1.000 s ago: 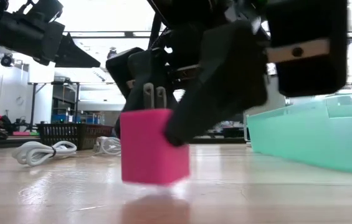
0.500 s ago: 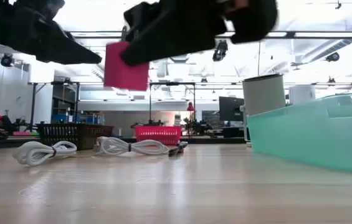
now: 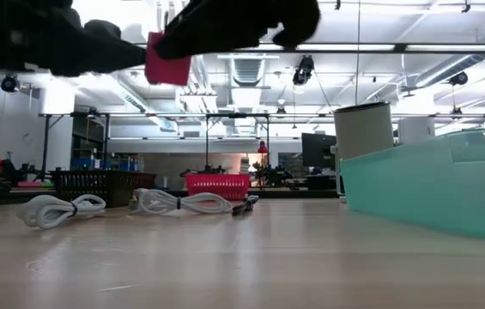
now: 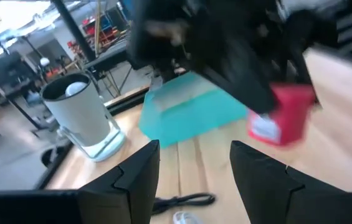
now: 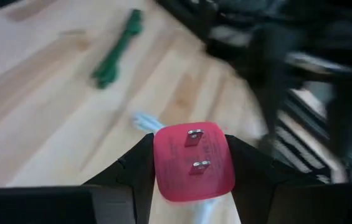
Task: Pick and place items into bin
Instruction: Put the pink charger adapter into the black bin
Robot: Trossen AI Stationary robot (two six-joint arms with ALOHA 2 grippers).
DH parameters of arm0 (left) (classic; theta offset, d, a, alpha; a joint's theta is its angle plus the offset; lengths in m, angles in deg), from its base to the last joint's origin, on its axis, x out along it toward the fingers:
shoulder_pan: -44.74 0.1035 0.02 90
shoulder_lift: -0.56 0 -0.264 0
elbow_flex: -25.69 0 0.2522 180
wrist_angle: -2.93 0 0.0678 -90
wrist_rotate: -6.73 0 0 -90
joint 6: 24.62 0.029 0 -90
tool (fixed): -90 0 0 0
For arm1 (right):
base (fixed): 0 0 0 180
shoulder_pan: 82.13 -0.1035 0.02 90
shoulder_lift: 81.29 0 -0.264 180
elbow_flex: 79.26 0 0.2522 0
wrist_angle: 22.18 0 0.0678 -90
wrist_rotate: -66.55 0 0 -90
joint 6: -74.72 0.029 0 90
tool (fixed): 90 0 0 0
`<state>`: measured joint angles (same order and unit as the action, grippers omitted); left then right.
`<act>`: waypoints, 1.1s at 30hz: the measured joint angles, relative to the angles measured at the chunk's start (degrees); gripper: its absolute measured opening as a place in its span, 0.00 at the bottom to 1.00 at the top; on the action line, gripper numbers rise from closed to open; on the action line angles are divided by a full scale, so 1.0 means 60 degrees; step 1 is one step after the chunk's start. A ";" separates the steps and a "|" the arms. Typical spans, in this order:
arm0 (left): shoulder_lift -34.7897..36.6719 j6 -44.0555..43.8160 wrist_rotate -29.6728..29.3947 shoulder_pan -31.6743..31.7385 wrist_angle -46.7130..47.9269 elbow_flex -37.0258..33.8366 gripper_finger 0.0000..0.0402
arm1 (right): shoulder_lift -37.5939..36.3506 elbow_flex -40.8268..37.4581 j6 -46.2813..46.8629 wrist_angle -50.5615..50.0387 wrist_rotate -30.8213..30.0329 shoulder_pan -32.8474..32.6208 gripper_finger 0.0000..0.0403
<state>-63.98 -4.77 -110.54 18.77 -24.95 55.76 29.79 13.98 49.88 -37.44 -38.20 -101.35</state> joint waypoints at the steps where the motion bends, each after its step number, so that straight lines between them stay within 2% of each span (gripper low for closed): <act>1: -0.0092 0.0219 -0.0005 0.0000 0.0010 0.0009 0.45 | -0.0066 0.0000 0.0067 0.0003 -0.0240 -0.0005 0.37; 8: -0.0633 0.0584 -0.0006 0.0003 -0.0052 0.0205 0.45 | -0.0399 0.0000 0.0668 0.0120 -0.2213 -0.0005 0.37; 10: -0.0681 0.0603 -0.0062 0.0004 -0.0309 0.0278 0.45 | -0.0424 0.0000 0.0767 0.0143 -0.2488 -0.0002 0.37; 16: -0.0925 0.0610 -0.0284 0.0018 -0.1189 0.0488 0.45 | -0.0424 -0.0004 0.0815 0.0380 -0.2580 -0.0003 0.37; 28: -0.1728 0.1053 -0.0344 0.0103 -0.1301 0.1027 0.45 | -0.0392 -0.0007 0.0574 0.1128 -0.2824 0.0013 0.37; 33: -0.1962 0.1080 -0.0733 0.0201 -0.1301 0.1312 0.45 | -0.0392 -0.0007 0.0589 0.1137 -0.2826 0.0028 0.37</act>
<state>-75.76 1.71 -114.94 19.97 -32.76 63.63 27.44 13.94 53.42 -30.61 -55.15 -101.18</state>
